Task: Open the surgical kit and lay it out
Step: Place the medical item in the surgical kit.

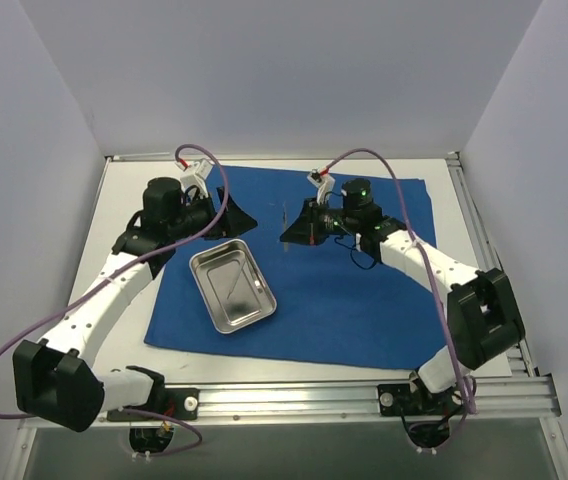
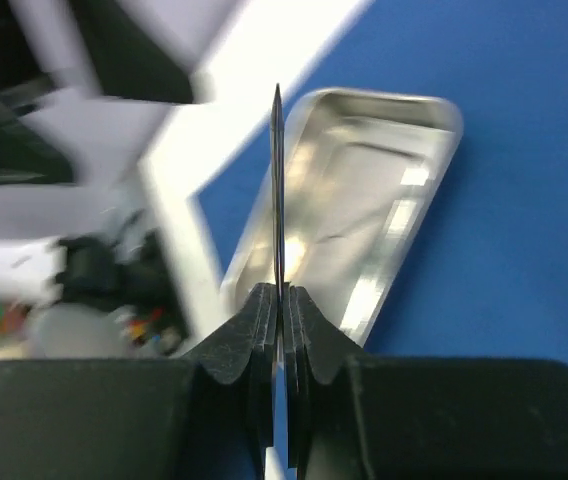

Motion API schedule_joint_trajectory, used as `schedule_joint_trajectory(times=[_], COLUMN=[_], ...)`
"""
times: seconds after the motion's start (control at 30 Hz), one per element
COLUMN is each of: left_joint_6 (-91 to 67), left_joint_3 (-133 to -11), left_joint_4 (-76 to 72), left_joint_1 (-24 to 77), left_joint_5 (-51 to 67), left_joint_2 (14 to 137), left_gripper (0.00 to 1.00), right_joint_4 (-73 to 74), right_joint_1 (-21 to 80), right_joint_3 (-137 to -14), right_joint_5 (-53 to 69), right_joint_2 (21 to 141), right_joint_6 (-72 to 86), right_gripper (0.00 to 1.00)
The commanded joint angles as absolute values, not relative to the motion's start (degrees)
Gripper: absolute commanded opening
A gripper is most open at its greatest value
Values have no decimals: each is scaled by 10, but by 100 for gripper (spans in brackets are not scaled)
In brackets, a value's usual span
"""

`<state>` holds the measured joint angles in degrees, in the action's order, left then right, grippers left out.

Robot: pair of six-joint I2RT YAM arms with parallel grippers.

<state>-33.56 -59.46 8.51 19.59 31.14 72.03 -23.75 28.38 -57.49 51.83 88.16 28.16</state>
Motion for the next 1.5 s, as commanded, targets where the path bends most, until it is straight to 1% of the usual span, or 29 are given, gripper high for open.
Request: schedule_joint_trajectory(times=[0.0,0.03,0.13,0.33,0.47,0.57,0.7,0.73,0.8,0.87,0.9,1.03,1.33,1.47], left_joint_6=[-260,-252,-248,-250,-247,-244,-245,-245,-246,-244,-243,-243,-243,-242], left_joint_3=[-671,-678,-686,-672,-666,-659,-653,-653,-659,-664,-664,-665,-665,-664], left_joint_4=[241,277,318,316,316,313,309,309,316,323,323,322,322,321], left_joint_1=[193,193,193,194,199,199,199,199,199,199,199,199,199,199], left_joint_5=[165,121,79,101,119,127,134,136,133,133,131,139,145,151], left_joint_2=[729,733,761,804,824,827,831,834,843,851,852,859,865,869], left_gripper=[83,83,78,71,68,67,66,63,61,57,56,56,56,56], right_joint_4=[-29,74,169,220,236,242,246,247,250,249,246,257,250,251], right_joint_1=[249,246,243,241,243,242,242,243,244,246,249,259,265,265], right_joint_3=[-652,-699,-750,-830,-864,-881,-899,-901,-902,-902,-903,-909,-886,-885], right_joint_5=[346,289,124,-57,-116,-139,-141,-147,-153,-150,-146,-158,-145,-146], right_joint_2=[911,924,983,1066,1118,1154,1183,1186,1194,1194,1198,1211,1204,1209], right_joint_6=[144,83,23,-19,-46,-69,-84,-85,-91,-93,-93,-94,-91,-92], right_gripper=[0,0,0,0,0,0,0,0,0,0,0,1,2,5])
